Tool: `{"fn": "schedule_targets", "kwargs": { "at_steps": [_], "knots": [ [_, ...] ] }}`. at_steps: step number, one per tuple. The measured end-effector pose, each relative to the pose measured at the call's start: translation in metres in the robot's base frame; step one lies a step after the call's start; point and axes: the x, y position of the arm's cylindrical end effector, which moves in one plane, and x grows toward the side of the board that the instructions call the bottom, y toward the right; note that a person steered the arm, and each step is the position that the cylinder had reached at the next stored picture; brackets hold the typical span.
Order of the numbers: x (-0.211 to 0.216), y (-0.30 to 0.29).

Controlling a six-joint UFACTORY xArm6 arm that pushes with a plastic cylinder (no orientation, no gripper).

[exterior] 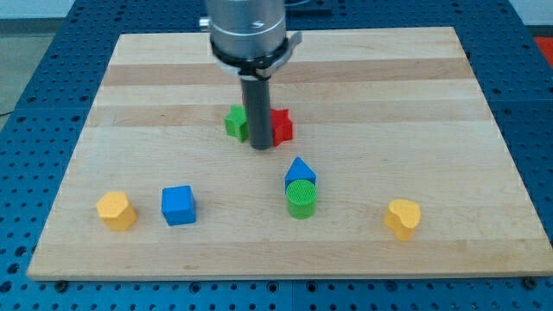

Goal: Separate green circle and blue triangle

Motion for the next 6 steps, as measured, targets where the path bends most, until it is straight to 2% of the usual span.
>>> {"fn": "schedule_targets", "kwargs": {
  "at_steps": [1, 3, 5, 6],
  "knots": [
    [0.004, 0.017],
    [0.023, 0.129],
    [0.104, 0.111],
    [0.119, 0.091]
  ]
}}
